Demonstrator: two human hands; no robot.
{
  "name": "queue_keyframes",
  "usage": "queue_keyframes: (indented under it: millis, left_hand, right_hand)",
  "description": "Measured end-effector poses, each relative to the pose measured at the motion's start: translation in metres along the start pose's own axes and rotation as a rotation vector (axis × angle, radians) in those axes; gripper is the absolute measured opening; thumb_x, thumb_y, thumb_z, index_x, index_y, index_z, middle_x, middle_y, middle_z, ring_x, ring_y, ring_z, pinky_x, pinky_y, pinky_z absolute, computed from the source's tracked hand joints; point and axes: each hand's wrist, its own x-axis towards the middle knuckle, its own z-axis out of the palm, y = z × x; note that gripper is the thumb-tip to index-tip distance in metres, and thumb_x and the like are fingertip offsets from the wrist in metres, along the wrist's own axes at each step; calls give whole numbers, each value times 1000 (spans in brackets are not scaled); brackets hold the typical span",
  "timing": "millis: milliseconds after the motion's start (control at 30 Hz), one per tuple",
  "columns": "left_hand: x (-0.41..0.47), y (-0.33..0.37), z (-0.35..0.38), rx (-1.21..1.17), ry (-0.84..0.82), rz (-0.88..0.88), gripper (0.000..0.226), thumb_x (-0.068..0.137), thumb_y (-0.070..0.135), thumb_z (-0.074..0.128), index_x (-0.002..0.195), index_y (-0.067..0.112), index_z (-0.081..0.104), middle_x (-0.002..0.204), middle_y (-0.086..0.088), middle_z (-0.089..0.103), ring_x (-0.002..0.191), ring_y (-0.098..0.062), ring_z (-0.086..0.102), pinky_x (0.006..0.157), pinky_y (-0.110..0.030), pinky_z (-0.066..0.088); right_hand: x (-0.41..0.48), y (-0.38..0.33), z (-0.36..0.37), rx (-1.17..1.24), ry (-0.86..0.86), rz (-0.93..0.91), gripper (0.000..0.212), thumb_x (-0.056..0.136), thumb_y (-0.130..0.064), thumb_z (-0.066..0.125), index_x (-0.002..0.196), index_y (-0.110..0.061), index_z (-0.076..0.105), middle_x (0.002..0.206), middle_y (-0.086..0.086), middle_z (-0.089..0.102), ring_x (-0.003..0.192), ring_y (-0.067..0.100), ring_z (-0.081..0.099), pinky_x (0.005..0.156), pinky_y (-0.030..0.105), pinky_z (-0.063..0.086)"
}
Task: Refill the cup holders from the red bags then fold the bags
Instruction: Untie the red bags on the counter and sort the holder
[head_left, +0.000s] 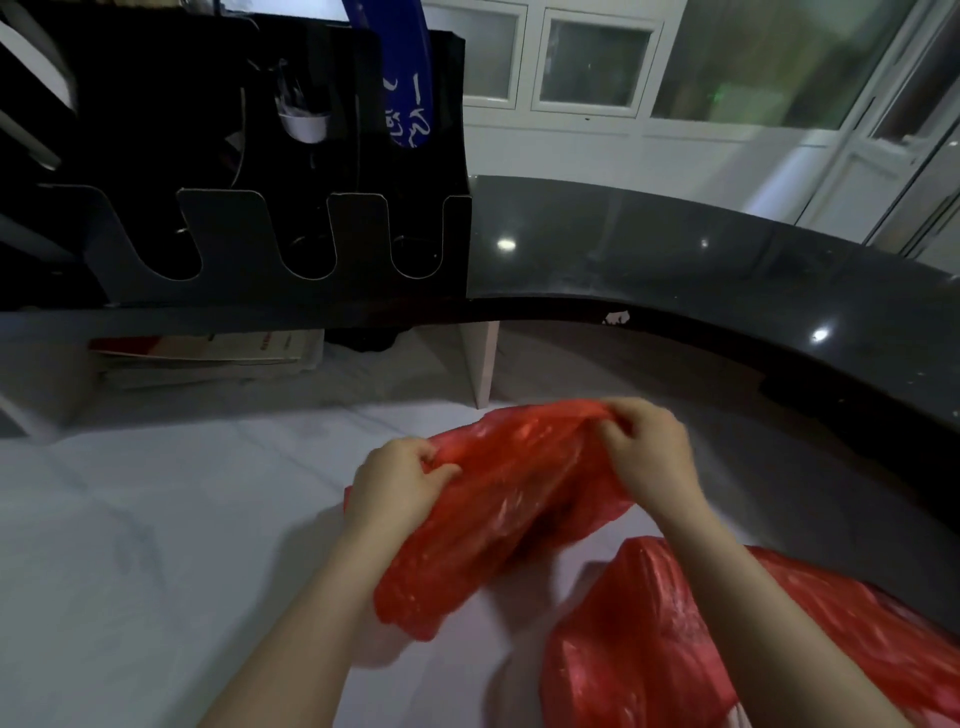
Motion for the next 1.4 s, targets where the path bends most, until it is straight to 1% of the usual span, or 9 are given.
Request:
queue_keyframes:
  millis: [233,400,500,600,700,867,1200,1267,1400]
  left_hand:
    - [7,-28,-15,-120,121,-291,26,90,39,53,79,16,56,65,3,51,70,-27,52,63,-33,36]
    - [3,-24,-29,-231,220,-184,22,87,34,58,71,19,52,65,7,54,61,-13,49,52,-29,31]
    - [-1,-11,-33,-376,276,-75,21,84,34,65,80,21,48,68,7,55,60,-7,52,49,-17,34]
    - [-5,-8,-43,-639,258,4,35,84,24,70,99,41,43,77,8,65,66,1,63,54,-7,43]
    - [0,-16,-62,-768,138,162,53,90,3,58,110,51,51,98,7,71,92,-6,67,77,-22,52]
    - [4,-27,-80,-692,-167,218,66,80,-21,38,63,29,77,95,19,71,100,-10,64,76,-16,51]
    - [-2,-52,-82,-193,-669,342,43,76,2,48,72,39,69,79,7,68,64,-4,56,60,-22,45]
    - [-6,-57,-82,-108,-643,335,31,74,11,56,76,41,65,74,11,59,61,4,52,54,-11,39]
    - [-9,-68,-81,123,-510,283,70,71,31,65,137,40,42,111,11,63,94,-2,60,72,-12,43]
  right_hand:
    - [-1,8,-12,64,105,301,52,79,2,46,124,-21,58,117,10,64,110,30,58,89,35,44]
    - [-25,-36,-9,-26,405,-469,50,76,-4,53,125,-4,55,124,15,57,123,32,46,108,36,31]
    - [-33,-58,3,-188,78,-803,31,84,-17,54,111,-8,66,112,8,67,115,28,57,104,41,37]
    - [-34,-60,10,-478,-265,-622,29,96,-37,49,96,-17,69,95,0,70,105,23,62,111,42,26]
    - [-35,-53,3,-556,-137,-556,41,96,-42,40,70,-19,63,67,2,67,75,28,65,101,48,37]
    - [-49,-41,-23,-567,45,-580,53,92,-40,44,49,-14,60,52,-1,56,64,28,60,78,43,51]
    - [-94,-22,-27,-735,96,-124,39,81,-43,61,61,-13,76,102,11,72,111,39,57,102,53,38]
    - [-95,-24,-25,-784,32,-30,23,74,-43,75,79,-21,78,111,12,65,118,39,46,108,54,28]
    - [-94,-20,-21,-957,-236,190,74,75,-62,63,138,-32,40,144,10,30,138,39,14,111,63,-3]
